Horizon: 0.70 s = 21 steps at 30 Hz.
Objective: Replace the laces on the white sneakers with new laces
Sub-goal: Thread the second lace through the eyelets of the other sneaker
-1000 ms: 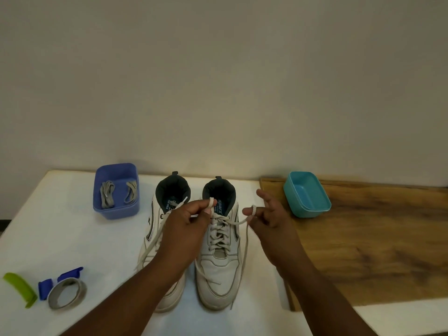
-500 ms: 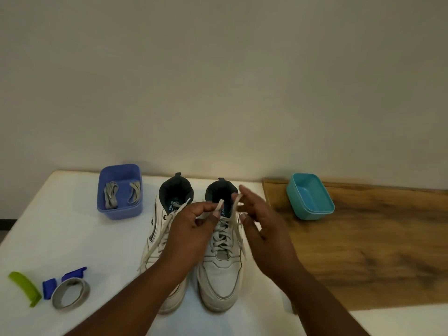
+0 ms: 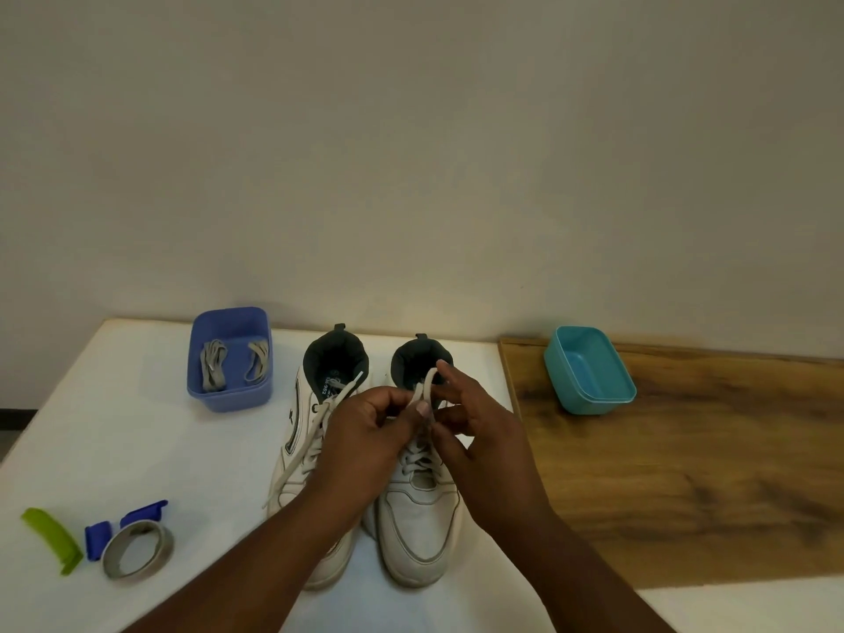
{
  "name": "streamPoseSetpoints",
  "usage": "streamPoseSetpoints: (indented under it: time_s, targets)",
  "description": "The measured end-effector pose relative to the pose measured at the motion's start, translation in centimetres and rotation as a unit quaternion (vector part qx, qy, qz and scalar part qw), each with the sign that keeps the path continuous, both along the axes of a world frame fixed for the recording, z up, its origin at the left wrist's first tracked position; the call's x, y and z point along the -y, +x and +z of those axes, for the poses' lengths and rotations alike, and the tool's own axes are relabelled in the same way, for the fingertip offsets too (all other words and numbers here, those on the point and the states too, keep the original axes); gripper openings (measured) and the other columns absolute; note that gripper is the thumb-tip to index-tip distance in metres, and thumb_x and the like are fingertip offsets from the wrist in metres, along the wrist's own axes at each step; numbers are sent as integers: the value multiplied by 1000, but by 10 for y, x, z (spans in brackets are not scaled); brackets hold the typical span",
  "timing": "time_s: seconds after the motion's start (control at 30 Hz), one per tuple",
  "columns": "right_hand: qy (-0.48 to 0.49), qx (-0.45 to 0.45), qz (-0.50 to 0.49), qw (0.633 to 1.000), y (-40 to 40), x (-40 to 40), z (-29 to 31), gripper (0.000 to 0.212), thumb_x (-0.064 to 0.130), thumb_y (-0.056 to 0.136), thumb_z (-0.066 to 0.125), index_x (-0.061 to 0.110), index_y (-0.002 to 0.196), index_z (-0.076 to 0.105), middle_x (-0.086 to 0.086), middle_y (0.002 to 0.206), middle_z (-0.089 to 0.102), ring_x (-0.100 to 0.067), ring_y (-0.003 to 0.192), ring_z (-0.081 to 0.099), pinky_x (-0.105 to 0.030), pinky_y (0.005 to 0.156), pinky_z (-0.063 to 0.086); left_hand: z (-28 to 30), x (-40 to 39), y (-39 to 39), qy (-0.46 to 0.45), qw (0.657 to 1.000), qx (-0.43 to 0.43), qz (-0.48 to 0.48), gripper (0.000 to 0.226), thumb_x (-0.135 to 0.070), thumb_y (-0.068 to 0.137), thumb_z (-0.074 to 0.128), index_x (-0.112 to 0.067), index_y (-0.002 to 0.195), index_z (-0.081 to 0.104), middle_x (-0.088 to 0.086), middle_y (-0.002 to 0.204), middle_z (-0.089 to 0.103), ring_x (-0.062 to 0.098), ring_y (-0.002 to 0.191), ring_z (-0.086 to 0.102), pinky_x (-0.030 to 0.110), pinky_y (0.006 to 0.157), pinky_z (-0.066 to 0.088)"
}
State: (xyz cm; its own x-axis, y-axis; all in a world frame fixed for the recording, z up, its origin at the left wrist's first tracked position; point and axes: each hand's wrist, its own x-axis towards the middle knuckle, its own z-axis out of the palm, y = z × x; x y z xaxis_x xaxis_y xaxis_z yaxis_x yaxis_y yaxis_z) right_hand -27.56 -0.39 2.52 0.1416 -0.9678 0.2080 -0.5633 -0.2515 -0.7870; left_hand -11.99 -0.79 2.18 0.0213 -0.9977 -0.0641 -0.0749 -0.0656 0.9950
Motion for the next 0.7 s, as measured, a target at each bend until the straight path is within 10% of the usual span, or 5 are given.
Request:
streamPoseSetpoints:
  time_s: [0.23, 0.4, 0.7]
  targets:
    - [54, -112, -129, 984, -14, 6, -11, 84, 64, 82, 73, 32, 151, 39, 16, 137, 46, -9, 120, 54, -35, 96, 54, -2, 2, 0, 25, 999, -26, 29, 11, -24, 96, 64, -20, 97, 74, -2, 87, 77, 12, 84, 74, 26, 78, 59]
    - [23, -113, -87, 990, -4, 0, -18, 34, 51, 98, 61, 35, 127, 64, 16, 109, 62, -2, 97, 55, -29, 83, 53, -1, 1, -2, 31, 999, -30, 26, 10, -25, 96, 64, -22, 96, 74, -4, 86, 77, 11, 83, 74, 27, 78, 59]
    - [-21, -124, -60, 990, -2, 2, -16, 27, 48, 101, 56, 35, 113, 76, 16, 97, 59, -5, 93, 55, -20, 74, 46, -2, 2, -1, 34, 997, -64, 12, 13, -20, 97, 62, -17, 94, 75, -1, 87, 77, 12, 83, 74, 19, 74, 57]
